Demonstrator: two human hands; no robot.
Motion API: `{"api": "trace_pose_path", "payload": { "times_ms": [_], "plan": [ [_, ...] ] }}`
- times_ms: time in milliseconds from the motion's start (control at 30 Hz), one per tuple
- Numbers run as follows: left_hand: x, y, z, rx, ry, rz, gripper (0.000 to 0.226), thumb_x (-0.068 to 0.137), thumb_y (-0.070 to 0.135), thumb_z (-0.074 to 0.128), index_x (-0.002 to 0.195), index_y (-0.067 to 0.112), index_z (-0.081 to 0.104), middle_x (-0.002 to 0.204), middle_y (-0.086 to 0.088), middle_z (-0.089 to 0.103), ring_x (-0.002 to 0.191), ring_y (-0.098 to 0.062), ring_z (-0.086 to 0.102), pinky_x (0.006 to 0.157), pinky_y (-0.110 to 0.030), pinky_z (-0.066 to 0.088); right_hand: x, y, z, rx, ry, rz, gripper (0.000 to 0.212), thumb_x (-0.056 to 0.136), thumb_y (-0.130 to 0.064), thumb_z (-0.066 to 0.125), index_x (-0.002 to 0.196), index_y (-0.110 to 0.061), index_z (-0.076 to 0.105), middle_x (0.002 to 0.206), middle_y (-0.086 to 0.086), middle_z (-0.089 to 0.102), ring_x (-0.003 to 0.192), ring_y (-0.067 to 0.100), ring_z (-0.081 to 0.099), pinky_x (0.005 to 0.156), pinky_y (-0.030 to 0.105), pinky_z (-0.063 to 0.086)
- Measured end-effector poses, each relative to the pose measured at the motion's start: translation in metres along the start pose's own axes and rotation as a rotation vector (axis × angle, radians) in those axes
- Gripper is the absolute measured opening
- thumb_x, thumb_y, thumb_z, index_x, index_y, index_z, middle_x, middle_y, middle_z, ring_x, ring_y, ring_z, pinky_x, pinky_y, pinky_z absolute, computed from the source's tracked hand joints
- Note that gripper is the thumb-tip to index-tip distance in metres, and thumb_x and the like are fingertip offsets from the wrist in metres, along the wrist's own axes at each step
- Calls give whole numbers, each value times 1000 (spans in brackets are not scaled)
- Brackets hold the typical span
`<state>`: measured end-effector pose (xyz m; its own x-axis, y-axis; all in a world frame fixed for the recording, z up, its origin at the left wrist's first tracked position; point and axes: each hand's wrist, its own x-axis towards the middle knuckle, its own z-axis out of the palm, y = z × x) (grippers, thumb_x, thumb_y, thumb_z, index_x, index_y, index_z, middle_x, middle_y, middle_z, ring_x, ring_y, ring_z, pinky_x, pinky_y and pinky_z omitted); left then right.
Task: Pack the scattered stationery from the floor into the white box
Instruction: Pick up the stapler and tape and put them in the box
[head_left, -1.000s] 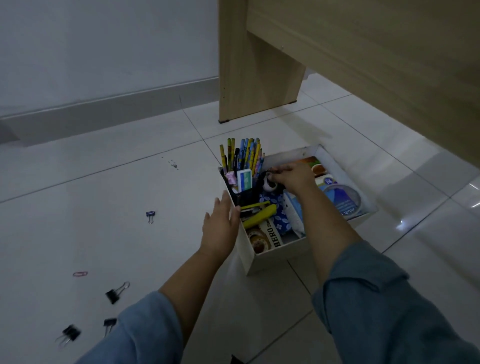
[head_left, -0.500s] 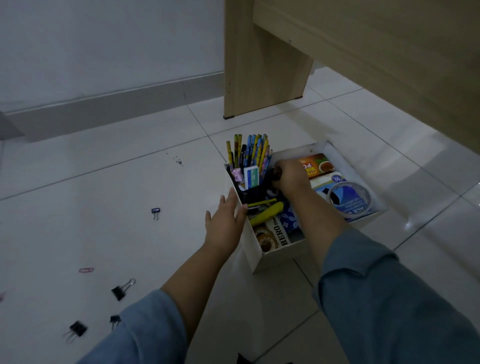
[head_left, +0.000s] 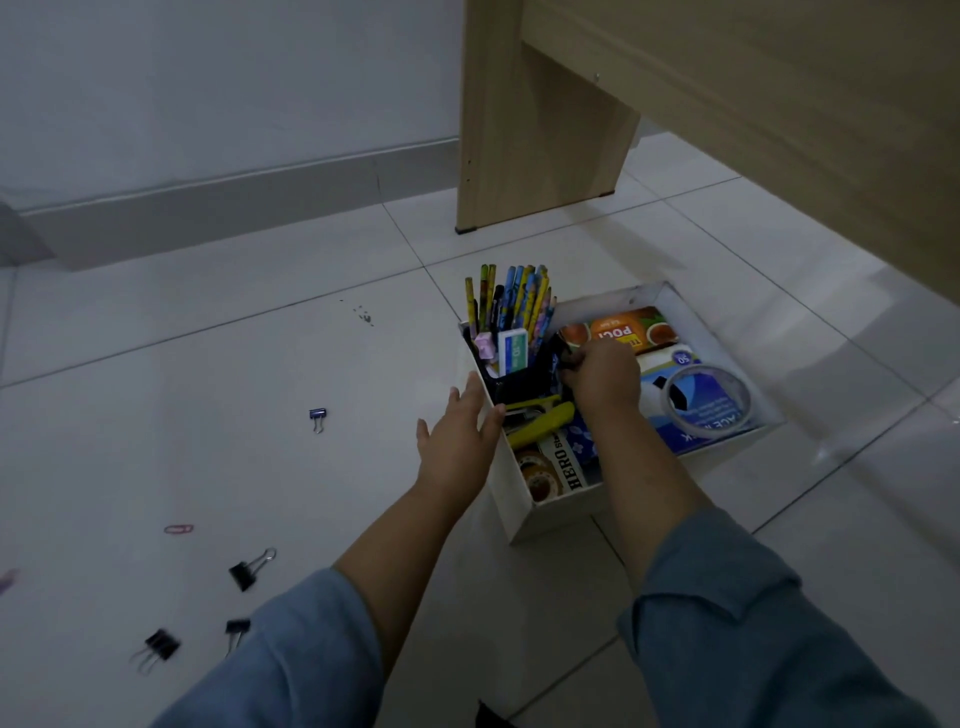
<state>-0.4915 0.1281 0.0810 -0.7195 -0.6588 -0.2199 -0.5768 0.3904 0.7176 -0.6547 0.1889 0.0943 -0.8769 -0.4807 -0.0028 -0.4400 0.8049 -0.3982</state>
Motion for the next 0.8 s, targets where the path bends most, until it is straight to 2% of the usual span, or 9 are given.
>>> {"api": "trace_pose_path", "payload": {
  "times_ms": [133,300,467,600,667,733,800],
  "plan": [
    [0,1,1,14,0,-15,55,99,41,28,149,27,8,156,-4,23,147,-19,13,117,-51,1,2,-3,3,-27,-7,1,18,90,-3,55,100,8,67,105,29,64,98,39,61,76,41,48],
    [1,0,2,15,4,-9,55,99,41,27,149,28,8,156,-5,23,146,-19,15,116,-52,1,9,1,1,94,-1,-78,20,83,-7,66,99,5,71,99,27,68,92,36,63,70,30,44],
    [2,-1,4,18,19,-8,55,99,42,27,149,28,8,156,-4,24,146,-19,16,116,-53,1,8,1,3,115,-35,-220,26,83,5,57,106,5,69,110,26,68,102,36,62,82,31,45],
    [3,-1,5,-6,34,-14,55,99,42,28,149,29,10,155,-4,28,146,-19,17,116,-53,2,5,5,1,210,36,-169,28,86,2,56,111,3,68,114,23,67,108,34,61,92,30,43],
    [3,-3,6,-27,44,-11,55,99,42,29,149,30,11,154,-4,29,146,-19,17,116,-53,2,-1,5,-5,350,148,-94,23,86,-2,58,106,2,70,107,22,70,101,32,63,85,26,45],
    [1,-6,8,-91,78,-1,54,98,42,32,148,29,16,153,-3,31,145,-20,19,116,-53,4,-11,0,-8,481,270,-41,18,86,-9,63,99,2,72,97,19,72,88,26,65,69,12,38],
    [-2,-8,8,-239,133,18,51,97,40,39,145,25,30,149,-3,40,142,-19,28,119,-49,16,-25,-11,-8,559,365,-22,16,86,-11,63,94,0,71,90,15,72,76,15,60,58,6,35]
  ]
}}
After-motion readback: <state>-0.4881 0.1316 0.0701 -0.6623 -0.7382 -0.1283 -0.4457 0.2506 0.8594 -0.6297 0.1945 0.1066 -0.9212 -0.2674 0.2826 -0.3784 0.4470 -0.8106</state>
